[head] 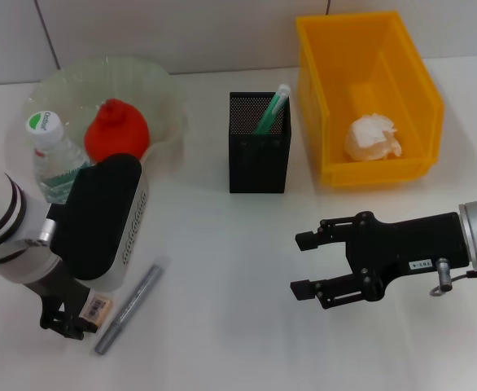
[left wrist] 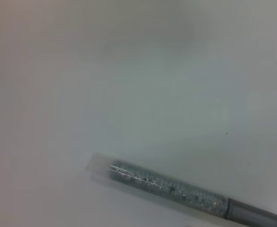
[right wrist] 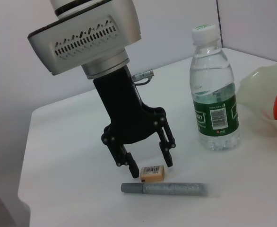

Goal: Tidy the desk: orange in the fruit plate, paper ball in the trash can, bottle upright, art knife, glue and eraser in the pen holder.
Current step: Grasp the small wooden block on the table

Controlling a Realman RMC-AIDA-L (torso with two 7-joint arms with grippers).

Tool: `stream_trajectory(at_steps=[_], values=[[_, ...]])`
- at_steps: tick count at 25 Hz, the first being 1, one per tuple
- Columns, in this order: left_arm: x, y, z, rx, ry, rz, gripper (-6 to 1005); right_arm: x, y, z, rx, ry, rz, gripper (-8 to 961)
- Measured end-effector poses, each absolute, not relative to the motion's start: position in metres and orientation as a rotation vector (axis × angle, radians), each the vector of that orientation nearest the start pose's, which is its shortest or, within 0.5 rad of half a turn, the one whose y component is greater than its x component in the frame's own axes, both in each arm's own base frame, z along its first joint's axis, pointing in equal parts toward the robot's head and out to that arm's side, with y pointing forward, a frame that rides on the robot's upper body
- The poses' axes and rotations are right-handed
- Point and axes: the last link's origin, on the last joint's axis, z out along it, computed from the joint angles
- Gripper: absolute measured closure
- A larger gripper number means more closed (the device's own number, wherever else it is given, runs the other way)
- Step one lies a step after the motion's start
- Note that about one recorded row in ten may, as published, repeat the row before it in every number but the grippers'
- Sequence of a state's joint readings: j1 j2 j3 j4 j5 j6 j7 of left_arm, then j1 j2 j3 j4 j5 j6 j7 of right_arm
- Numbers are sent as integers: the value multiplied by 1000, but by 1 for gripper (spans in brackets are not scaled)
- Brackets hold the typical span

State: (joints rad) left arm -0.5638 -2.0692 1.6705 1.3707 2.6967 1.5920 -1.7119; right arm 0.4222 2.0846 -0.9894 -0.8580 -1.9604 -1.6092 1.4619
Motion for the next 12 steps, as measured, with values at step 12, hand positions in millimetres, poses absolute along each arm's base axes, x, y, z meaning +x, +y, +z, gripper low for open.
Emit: stream_trajectory(at_steps=[12], values=[[-193,323,-32,-2918,503,1044,396,251,303,-10,-2945,498,524,187]])
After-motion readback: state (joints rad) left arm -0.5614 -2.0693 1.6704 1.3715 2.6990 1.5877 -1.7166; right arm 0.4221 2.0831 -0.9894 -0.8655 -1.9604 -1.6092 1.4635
